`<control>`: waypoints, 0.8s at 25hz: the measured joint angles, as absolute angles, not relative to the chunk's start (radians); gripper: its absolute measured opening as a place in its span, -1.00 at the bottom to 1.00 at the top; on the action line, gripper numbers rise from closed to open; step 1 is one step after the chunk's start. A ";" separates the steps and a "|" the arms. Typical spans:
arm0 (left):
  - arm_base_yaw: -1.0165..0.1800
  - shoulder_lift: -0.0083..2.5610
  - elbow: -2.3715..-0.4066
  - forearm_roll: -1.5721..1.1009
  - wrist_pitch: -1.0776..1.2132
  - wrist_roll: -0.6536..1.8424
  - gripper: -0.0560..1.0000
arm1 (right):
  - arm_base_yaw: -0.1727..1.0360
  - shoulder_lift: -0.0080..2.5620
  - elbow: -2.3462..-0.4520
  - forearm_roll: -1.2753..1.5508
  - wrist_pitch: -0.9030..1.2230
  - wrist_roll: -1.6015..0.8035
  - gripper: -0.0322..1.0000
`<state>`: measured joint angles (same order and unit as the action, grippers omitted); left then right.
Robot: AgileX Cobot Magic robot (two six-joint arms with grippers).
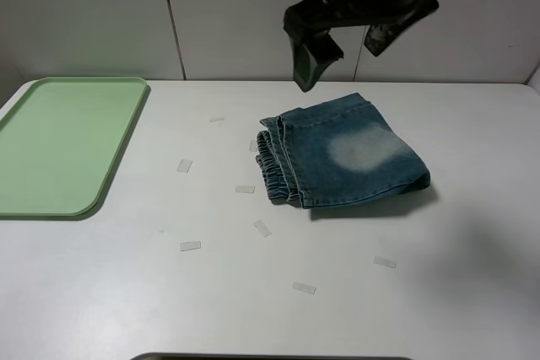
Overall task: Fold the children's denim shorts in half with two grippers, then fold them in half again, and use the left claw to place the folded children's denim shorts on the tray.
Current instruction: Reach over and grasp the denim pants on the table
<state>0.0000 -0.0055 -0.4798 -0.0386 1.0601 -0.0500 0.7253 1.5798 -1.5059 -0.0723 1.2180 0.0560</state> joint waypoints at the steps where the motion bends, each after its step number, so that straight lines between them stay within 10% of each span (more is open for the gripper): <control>1: 0.000 -0.005 -0.480 -0.039 1.060 -0.050 0.91 | 0.725 1.547 -1.471 -0.072 1.218 0.056 0.41; 20: 0.000 -0.005 -0.480 -0.039 1.060 -0.050 0.91 | 0.725 0.832 -0.874 -0.069 1.221 0.066 0.41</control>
<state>0.0000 -0.0055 -0.4798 -0.0386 1.0601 -0.0500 0.7253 0.8324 -0.8736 -0.0692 1.2209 0.0657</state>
